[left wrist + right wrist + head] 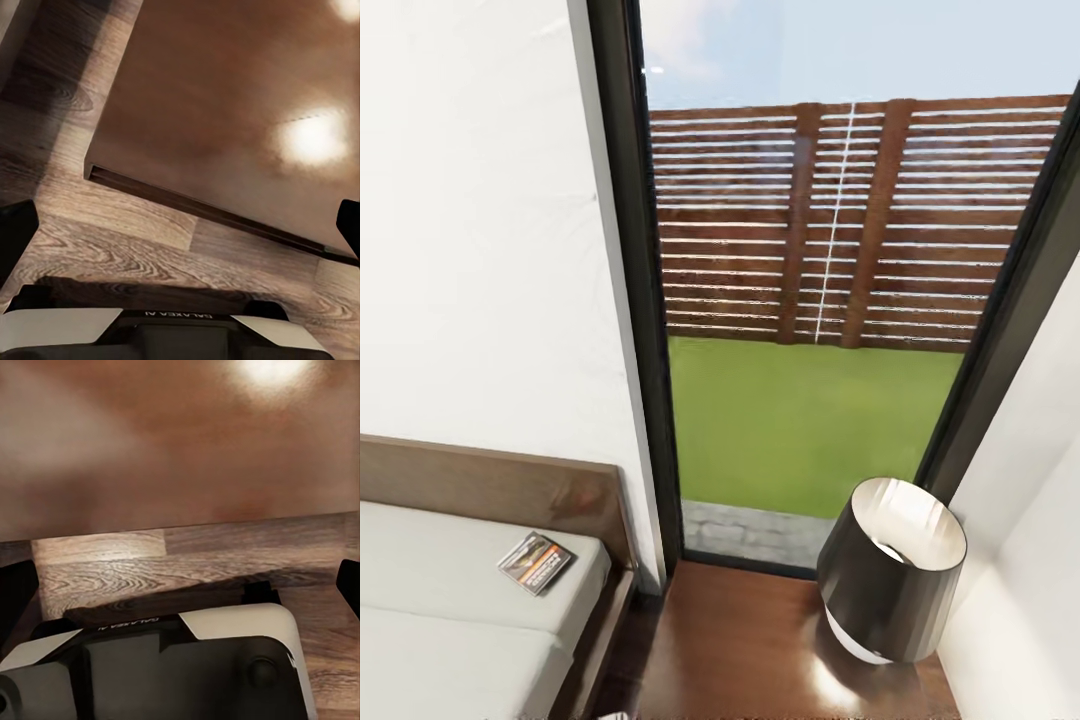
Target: In the bedroom, move the book from the bed onto either nightstand, and place the two sandals side by side next to the bed.
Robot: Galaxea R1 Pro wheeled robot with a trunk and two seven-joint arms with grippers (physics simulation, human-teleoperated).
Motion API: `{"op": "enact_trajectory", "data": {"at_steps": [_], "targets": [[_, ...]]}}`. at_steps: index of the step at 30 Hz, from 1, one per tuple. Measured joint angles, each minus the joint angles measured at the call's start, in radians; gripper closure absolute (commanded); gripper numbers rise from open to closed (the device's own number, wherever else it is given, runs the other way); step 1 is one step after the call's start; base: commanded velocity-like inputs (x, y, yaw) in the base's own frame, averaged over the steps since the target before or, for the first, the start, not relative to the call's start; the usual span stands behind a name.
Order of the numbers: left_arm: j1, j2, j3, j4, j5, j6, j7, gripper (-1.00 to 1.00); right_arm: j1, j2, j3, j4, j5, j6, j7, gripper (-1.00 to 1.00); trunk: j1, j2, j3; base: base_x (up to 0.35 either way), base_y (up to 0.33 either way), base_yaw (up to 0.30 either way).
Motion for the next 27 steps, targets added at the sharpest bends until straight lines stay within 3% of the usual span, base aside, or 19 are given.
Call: {"op": "enact_trajectory", "data": {"at_steps": [16, 23, 27], "targets": [[0.0, 0.0, 0.0, 0.0, 0.0, 0.0, 0.0, -1.0, 0.004, 0.0, 0.0, 0.003, 0.002, 0.0, -0.001, -1.0, 0.0, 0.0, -0.025, 0.0, 0.0, 0.0], [0.0, 0.0, 0.0, 0.0, 0.0, 0.0, 0.0, -1.0, 0.049, -0.002, 0.0, 0.004, 0.002, 0.001, 0.0, -1.0, 0.0, 0.0, -0.035, 0.0, 0.0, 0.0], [0.0, 0.0, 0.0, 0.0, 0.0, 0.0, 0.0, -1.0, 0.086, -0.046, 0.0, 0.004, 0.001, 0.004, 0.0, -1.0, 0.0, 0.0, -0.042, 0.0, 0.0, 0.0]]}}
